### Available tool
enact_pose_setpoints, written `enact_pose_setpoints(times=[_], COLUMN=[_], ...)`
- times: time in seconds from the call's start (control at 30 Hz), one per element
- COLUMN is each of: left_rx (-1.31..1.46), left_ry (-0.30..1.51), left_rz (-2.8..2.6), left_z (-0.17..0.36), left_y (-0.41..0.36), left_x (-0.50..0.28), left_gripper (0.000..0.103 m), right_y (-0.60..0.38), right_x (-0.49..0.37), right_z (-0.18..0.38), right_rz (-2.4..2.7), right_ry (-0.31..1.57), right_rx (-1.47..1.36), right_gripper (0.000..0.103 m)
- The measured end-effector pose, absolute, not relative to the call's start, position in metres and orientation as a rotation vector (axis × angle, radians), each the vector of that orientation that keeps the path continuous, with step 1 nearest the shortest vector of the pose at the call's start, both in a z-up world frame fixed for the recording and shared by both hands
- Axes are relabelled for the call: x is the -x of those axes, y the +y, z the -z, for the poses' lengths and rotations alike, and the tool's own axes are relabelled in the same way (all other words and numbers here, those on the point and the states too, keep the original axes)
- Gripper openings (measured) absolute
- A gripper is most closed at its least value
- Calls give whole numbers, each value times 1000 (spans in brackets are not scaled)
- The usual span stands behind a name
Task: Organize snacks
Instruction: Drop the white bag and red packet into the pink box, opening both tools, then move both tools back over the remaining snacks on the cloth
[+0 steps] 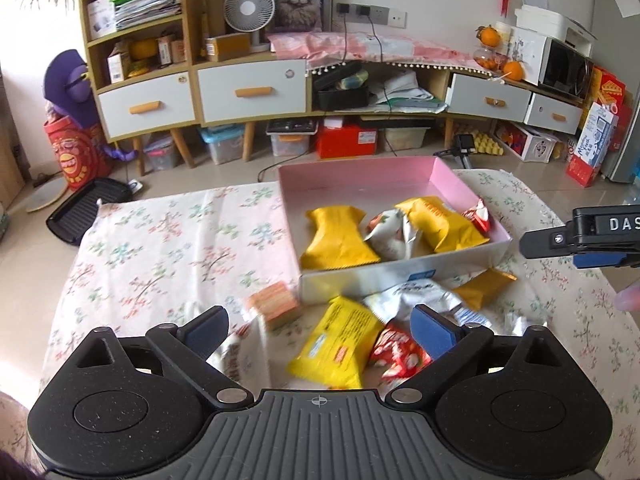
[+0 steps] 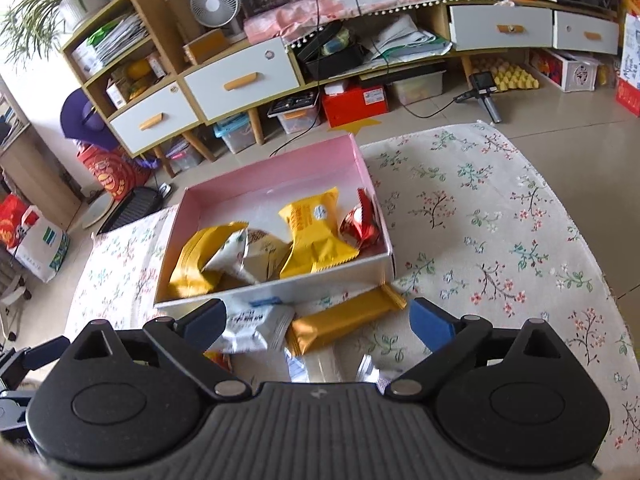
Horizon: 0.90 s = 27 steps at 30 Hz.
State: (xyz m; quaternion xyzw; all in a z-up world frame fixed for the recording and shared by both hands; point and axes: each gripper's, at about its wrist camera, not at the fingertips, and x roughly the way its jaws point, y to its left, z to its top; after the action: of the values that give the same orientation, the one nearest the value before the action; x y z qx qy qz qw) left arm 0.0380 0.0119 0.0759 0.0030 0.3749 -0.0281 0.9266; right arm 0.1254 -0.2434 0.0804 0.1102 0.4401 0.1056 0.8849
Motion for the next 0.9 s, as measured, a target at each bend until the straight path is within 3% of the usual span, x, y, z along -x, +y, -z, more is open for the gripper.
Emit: enact_pose_setpoints(times=[0.9], left_rx=[-76], left_ry=[819], left_rz=[51], left_z=[-27], left_y=[99], left_x=[9], left_gripper=[99], right_y=[-192], right_x=[-71], right_z=[-53], right_rz=[-420], right_ry=[841], right_rx=[83], right_gripper=[103])
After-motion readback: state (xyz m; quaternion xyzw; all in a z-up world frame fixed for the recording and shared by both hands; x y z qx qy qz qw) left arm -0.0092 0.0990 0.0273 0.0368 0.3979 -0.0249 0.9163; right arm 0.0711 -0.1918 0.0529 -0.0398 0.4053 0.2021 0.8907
